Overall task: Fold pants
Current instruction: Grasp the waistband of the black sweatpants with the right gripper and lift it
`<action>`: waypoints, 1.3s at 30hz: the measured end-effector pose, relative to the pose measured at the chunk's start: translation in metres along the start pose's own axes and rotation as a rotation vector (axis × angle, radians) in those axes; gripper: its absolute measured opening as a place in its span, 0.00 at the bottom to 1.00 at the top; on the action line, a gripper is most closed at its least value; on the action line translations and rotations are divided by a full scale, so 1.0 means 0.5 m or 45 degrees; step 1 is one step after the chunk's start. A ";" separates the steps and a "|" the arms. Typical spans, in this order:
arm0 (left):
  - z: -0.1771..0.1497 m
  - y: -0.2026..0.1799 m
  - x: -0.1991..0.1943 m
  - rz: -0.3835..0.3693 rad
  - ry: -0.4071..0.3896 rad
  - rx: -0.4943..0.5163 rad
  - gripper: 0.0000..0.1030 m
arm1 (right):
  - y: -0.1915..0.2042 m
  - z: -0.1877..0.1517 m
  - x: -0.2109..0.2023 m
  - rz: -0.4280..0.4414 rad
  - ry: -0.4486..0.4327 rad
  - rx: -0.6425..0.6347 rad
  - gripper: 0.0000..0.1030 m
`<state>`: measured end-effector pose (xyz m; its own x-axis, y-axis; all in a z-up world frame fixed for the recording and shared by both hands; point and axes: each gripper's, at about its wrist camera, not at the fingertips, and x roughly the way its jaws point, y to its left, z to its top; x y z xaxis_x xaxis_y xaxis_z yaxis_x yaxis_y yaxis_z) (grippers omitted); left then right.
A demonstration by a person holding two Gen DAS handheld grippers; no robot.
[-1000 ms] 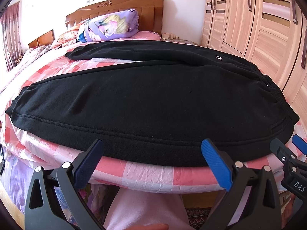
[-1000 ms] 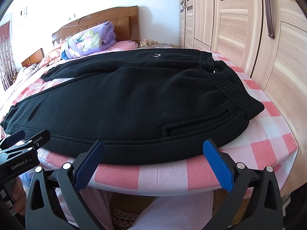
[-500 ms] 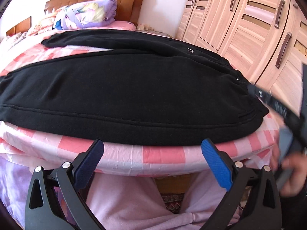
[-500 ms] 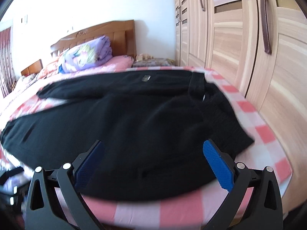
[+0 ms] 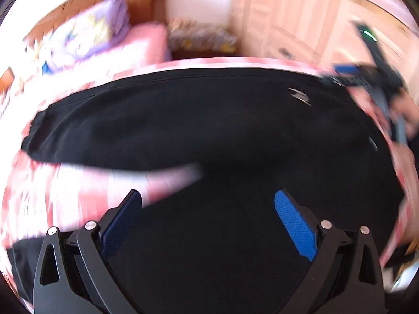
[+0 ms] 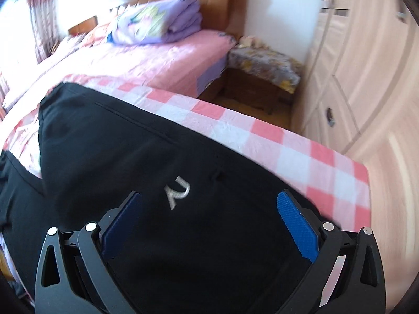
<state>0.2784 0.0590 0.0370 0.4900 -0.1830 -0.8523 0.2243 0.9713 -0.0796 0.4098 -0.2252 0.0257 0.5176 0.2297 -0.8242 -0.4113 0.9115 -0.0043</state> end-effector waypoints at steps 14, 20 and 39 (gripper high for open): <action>0.349 0.152 0.302 -0.148 0.348 -0.662 0.98 | 0.028 0.059 0.159 0.342 0.088 -0.261 0.44; 0.360 0.139 0.315 -0.139 0.380 -0.811 0.98 | 0.087 0.004 0.043 0.193 -0.138 -0.409 0.28; -0.033 -0.004 -0.104 -0.045 -0.490 -0.334 0.12 | 0.309 -0.322 -0.179 -0.231 -0.429 -0.368 0.12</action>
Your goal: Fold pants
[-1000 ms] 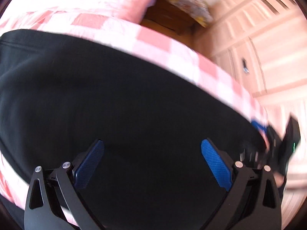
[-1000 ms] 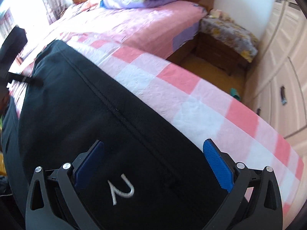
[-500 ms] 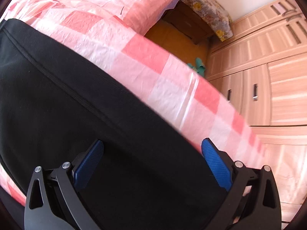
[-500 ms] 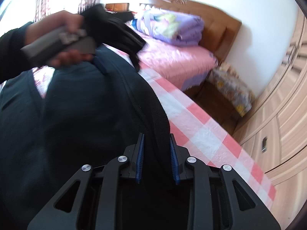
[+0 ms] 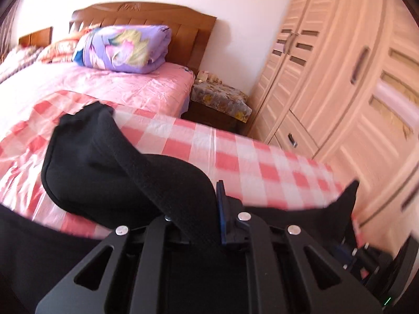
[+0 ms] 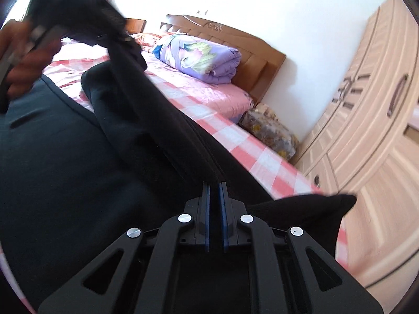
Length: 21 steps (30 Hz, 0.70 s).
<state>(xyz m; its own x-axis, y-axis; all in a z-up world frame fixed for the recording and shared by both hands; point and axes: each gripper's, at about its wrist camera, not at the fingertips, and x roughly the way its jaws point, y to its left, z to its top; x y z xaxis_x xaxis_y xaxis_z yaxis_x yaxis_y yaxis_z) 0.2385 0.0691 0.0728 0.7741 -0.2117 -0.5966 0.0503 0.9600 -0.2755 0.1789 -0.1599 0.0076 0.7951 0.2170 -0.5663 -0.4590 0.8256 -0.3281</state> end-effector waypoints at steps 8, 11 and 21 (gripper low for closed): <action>-0.172 0.062 0.089 0.039 0.190 -0.038 0.54 | 0.024 -0.068 0.000 0.037 0.222 0.192 0.14; -0.174 0.096 0.063 -0.066 0.122 -0.139 0.94 | 0.005 -0.091 -0.028 0.130 0.206 0.348 0.16; -0.171 0.134 0.060 -0.031 0.109 -0.215 0.98 | -0.239 -0.218 -0.058 0.210 0.142 1.226 0.57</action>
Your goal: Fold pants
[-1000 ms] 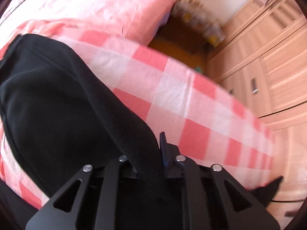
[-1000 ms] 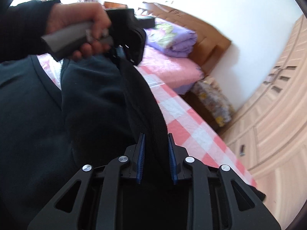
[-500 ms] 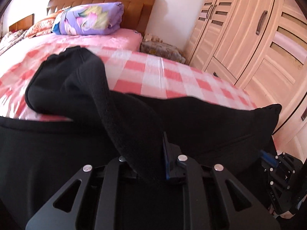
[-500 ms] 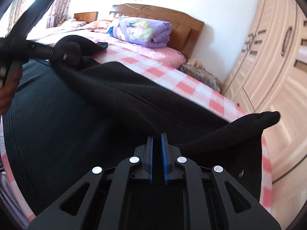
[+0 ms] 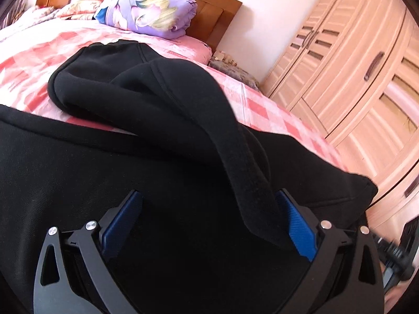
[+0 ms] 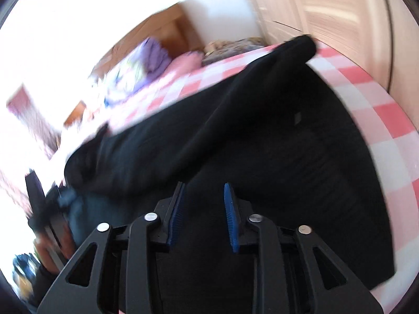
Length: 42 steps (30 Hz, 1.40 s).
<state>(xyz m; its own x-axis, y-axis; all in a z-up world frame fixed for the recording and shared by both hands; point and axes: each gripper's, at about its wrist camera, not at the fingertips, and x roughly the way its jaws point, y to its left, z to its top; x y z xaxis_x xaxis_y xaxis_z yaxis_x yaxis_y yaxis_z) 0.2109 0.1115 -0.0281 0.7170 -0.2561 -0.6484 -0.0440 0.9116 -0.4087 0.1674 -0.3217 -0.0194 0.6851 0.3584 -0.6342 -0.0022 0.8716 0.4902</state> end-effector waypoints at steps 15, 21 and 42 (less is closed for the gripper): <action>-0.024 0.014 -0.020 -0.045 -0.012 -0.037 0.98 | -0.067 0.148 0.079 -0.032 -0.119 0.321 0.77; -0.018 0.027 -0.057 -0.164 -0.019 -0.137 0.98 | -0.058 0.133 0.061 -0.012 -0.243 0.262 0.24; 0.260 -0.072 -0.180 -0.466 0.069 -0.035 0.08 | -0.002 0.111 -0.173 0.316 -0.360 0.082 0.23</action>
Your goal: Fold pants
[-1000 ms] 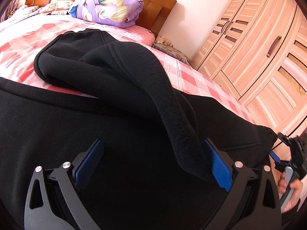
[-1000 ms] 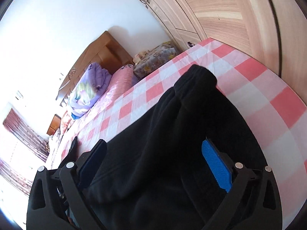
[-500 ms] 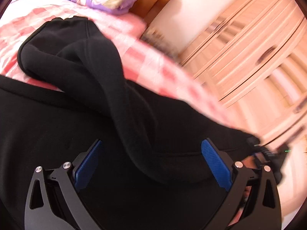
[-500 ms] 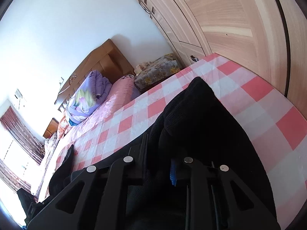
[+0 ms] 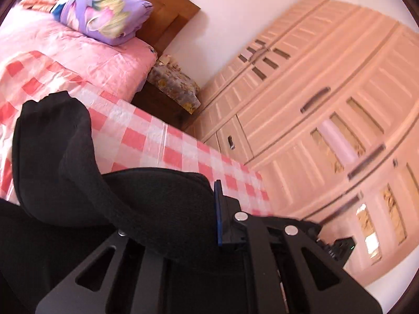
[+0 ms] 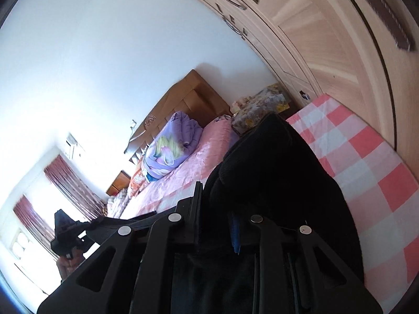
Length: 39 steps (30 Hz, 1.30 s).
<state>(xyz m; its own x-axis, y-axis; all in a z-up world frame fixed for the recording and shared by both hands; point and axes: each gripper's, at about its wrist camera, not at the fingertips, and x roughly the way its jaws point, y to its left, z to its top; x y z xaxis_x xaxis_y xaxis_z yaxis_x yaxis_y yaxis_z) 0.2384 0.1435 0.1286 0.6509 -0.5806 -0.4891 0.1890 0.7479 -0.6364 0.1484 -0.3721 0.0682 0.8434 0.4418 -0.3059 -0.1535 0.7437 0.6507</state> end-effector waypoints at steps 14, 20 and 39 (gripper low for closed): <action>-0.367 0.105 0.018 0.258 0.261 0.305 0.12 | -0.153 -0.254 -0.074 -0.177 0.233 0.202 0.23; -0.358 0.084 -0.018 0.280 0.194 0.305 0.12 | -0.134 -0.253 -0.098 -0.168 0.201 0.189 0.23; -0.416 0.107 -0.032 0.302 0.235 0.324 0.53 | -0.137 -0.269 -0.091 -0.258 0.231 0.150 0.21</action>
<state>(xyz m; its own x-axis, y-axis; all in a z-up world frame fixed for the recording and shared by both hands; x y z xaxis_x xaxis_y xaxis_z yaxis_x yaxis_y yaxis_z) 0.0852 0.1261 -0.0217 0.5595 -0.4128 -0.7187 0.2403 0.9107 -0.3360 0.0512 -0.3757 -0.0563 0.7431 0.3808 -0.5503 0.0782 0.7673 0.6365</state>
